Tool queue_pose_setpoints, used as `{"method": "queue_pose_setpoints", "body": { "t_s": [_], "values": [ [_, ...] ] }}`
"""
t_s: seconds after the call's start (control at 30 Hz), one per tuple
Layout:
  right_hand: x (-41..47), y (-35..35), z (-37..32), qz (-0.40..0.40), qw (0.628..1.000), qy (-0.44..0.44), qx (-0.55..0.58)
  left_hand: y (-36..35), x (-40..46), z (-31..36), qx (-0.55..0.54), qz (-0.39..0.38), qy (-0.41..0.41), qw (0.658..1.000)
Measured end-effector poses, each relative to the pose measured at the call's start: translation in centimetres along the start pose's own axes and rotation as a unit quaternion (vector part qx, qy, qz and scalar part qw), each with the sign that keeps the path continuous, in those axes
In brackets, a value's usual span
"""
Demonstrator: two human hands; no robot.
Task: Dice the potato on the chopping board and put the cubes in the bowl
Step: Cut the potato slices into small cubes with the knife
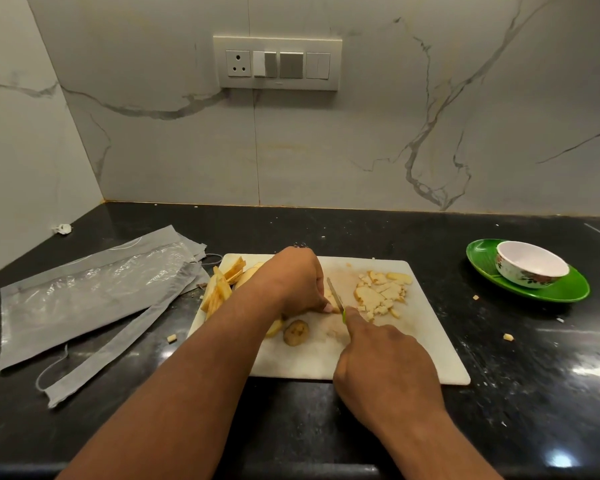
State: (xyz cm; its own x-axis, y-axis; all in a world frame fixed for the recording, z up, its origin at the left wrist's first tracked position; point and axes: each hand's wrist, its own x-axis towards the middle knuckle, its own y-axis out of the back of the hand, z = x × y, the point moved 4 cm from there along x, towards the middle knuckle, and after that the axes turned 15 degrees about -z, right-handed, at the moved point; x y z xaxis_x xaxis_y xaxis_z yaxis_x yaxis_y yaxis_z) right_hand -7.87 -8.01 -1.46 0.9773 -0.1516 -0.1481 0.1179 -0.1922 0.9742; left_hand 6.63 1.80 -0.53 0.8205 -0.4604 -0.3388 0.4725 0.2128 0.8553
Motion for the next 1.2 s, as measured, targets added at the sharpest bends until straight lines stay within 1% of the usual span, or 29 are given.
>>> {"method": "queue_pose_setpoints", "body": {
  "t_s": [0.17, 0.27, 0.43, 0.5, 0.63, 0.7, 0.87, 1.2],
  "values": [
    [-1.6, -0.7, 0.5, -0.009, 1.0, 0.0, -0.025, 0.2, 0.4, -0.5, -0.038, -0.012, 0.003, 0.999],
    [-3.2, -1.2, 1.0, -0.044, 0.999, -0.004, -0.01, 0.1, 0.5, -0.6, -0.038, -0.011, 0.0, 0.999],
    [-4.5, -1.1, 1.6, -0.085, 0.996, -0.035, 0.001, 0.1, 0.2, -0.6, -0.037, -0.004, -0.003, 0.999],
    [-4.5, -0.6, 1.8, -0.077, 0.996, -0.039, 0.003, 0.1, 0.1, -0.5, -0.03, 0.002, -0.01, 1.0],
    [-3.7, 0.5, 1.3, -0.008, 0.999, -0.033, -0.012, 0.2, -0.2, -0.5, -0.017, 0.003, -0.021, 1.0],
    [-2.4, 0.6, 0.6, 0.008, 1.0, -0.022, -0.016, 0.3, -0.2, -0.5, -0.019, 0.004, -0.02, 1.0],
    [-0.4, -0.5, -0.9, -0.006, 1.0, 0.006, -0.006, 0.2, 0.0, -0.7, -0.044, 0.0, -0.012, 0.999],
    [-2.0, -0.9, -0.1, -0.022, 0.999, -0.005, -0.049, 0.1, 0.4, -1.1, -0.065, -0.004, -0.003, 0.998]
  ]
}}
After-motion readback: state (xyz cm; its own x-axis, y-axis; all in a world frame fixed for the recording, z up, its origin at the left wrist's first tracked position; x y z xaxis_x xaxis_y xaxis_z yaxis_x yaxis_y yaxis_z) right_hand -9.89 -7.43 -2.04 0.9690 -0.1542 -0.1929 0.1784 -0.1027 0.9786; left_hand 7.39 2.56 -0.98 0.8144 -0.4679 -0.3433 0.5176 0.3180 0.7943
